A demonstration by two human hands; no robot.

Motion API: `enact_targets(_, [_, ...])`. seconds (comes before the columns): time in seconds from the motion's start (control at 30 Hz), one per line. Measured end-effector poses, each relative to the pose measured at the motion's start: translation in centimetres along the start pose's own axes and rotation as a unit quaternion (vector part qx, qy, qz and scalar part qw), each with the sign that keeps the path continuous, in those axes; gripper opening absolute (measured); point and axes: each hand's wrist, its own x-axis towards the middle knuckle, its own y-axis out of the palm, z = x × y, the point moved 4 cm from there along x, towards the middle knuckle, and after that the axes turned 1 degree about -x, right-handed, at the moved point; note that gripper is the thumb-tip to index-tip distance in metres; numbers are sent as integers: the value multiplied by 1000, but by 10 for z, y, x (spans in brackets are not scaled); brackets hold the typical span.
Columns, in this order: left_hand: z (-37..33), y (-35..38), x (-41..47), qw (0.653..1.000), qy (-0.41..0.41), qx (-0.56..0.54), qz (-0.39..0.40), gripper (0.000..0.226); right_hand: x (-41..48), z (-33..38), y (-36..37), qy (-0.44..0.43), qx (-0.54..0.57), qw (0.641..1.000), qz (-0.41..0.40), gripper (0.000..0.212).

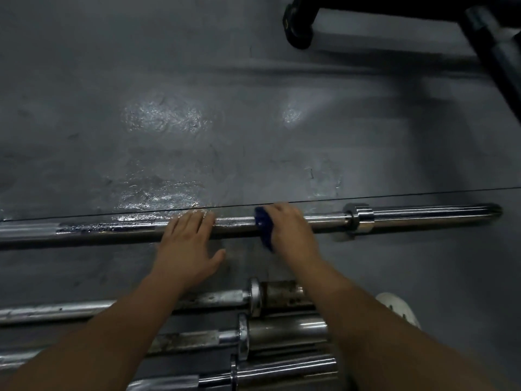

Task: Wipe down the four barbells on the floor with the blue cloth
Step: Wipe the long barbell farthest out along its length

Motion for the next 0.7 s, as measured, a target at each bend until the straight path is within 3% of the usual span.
enact_targets(0.1, [-1,-8,0,1000,-2,-5,24,90,-22,-77,-37,165,-19,984,-64,47])
enact_targets(0.17, [-2,-6,-4,999,-8,-2,32,89,-35,-92,-46,222,-44,973,-47,40])
enact_targets(0.27, [-8,-4,-11,999,-26,-1,45,88,-31,-63,-49,192,58,980,5,36])
enact_targets(0.4, [-10,-12,-18,996,-23,2,89,88,-33,-35,-68,258,265,929,-31,39])
enact_targets(0.5, [-3,-24,-28,990,-9,13,138,90,-41,-21,-80,272,284,918,-48,40])
enact_targets(0.7, [13,-95,-49,992,-9,36,117,91,-80,18,-117,259,291,918,-71,38])
